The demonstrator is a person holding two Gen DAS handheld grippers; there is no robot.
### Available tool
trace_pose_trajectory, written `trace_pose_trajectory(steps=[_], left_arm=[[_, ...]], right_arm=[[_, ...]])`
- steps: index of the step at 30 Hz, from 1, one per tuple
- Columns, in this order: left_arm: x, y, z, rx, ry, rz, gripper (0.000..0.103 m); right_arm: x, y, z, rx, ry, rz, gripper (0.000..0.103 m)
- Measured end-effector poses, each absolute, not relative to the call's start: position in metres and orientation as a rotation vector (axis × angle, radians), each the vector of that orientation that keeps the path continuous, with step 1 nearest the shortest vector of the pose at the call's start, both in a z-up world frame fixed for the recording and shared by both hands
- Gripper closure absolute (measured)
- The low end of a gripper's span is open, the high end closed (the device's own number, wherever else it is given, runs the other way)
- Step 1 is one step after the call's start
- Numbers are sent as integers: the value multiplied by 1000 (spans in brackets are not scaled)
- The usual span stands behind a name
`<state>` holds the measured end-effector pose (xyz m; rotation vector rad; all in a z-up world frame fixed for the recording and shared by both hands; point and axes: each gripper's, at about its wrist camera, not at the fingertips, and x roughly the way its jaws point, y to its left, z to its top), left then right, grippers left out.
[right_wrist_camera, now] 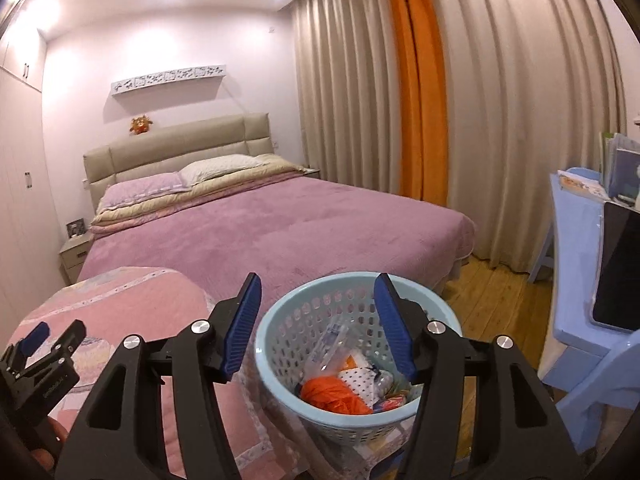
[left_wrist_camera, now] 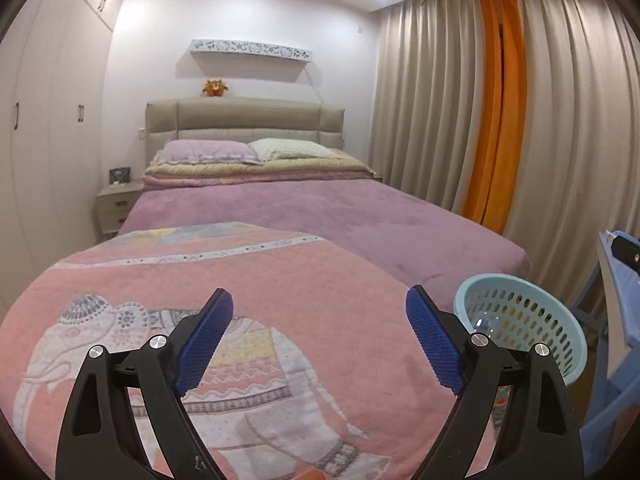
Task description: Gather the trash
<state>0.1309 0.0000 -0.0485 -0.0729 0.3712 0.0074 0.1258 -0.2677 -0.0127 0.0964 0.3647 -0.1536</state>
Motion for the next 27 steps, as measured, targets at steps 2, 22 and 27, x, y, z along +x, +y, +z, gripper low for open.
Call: trace_pose_trajectory(steps=[2,22,27], left_arm=[[131,-3,-55,-51,389,20,16],[131,11,-56,-89,407,23,15],[132,7,-58,-63,418,30,15]], right_arm=[[126,-264,-13,84,363,-163,47],[132,-260,-18,74,403,-135,47],[134,-259,-21,78,416,-128,47]])
